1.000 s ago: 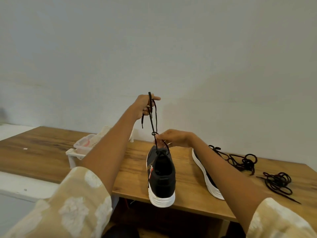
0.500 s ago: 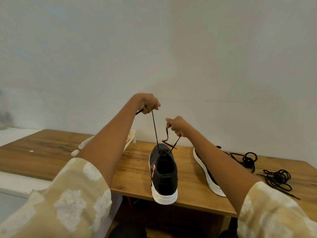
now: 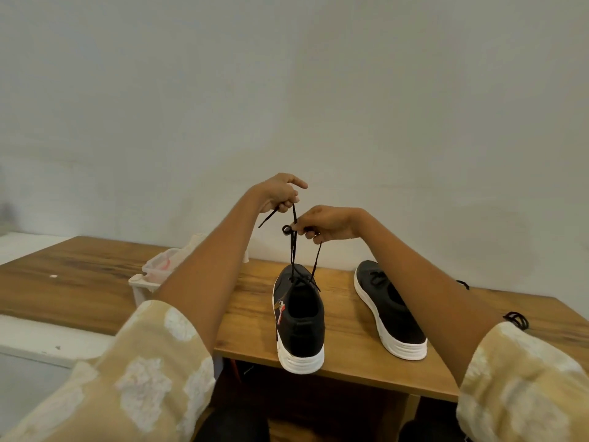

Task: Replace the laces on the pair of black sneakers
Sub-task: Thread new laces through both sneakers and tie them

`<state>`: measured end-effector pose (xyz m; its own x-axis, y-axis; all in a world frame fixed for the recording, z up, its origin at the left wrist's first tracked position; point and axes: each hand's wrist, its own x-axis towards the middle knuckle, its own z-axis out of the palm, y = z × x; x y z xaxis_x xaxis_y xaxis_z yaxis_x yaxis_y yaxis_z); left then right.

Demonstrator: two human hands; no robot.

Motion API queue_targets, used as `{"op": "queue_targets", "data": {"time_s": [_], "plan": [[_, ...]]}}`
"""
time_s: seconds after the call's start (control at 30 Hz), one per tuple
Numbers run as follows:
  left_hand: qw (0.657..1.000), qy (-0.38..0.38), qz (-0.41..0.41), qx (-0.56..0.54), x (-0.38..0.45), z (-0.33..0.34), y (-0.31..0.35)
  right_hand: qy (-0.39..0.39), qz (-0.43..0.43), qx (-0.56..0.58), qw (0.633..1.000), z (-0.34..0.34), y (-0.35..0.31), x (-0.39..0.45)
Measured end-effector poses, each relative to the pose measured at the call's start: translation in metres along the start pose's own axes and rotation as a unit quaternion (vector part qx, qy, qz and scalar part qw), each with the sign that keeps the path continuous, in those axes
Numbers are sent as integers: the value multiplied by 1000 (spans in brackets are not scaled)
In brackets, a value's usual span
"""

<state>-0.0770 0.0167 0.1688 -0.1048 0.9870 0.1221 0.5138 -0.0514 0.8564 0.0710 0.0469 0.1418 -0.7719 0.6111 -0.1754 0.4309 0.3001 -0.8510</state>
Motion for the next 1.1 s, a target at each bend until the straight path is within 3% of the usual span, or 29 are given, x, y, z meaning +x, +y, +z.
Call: {"op": "queue_targets", "data": {"time_s": [0.07,0.2,0.53,0.6,0.67,0.73,0.83,1.03,1.1], "plan": [[999,-25,-12,28,-5,3,-5,52,-28,-24,998,-2,0,-1],[975,-177,-102,85,-16,3,-22,126,-58,-28,990,-2,1,-1],[987,-58,-25,146,-15,-12,-49,199,-32,17,979,-2,8,4],[980,-69,-41,182,-18,-15,-48,185,-28,17,982,-4,4,2],[965,-154,-89,191,-25,-16,-44,163,-22,5,986,-3,1,0],[955,-229,-139,124,-30,-14,-44,150,-25,-3,988,-3,0,-3],[963,-210,-163,51,-30,-10,-49,133,-44,-8,990,-5,0,-7],[951,-267,-90,129,-31,1,-43,112,-94,-24,989,-11,9,-12],[962,-229,-64,137,-27,4,-43,102,-98,-45,989,-13,10,-15]]}}
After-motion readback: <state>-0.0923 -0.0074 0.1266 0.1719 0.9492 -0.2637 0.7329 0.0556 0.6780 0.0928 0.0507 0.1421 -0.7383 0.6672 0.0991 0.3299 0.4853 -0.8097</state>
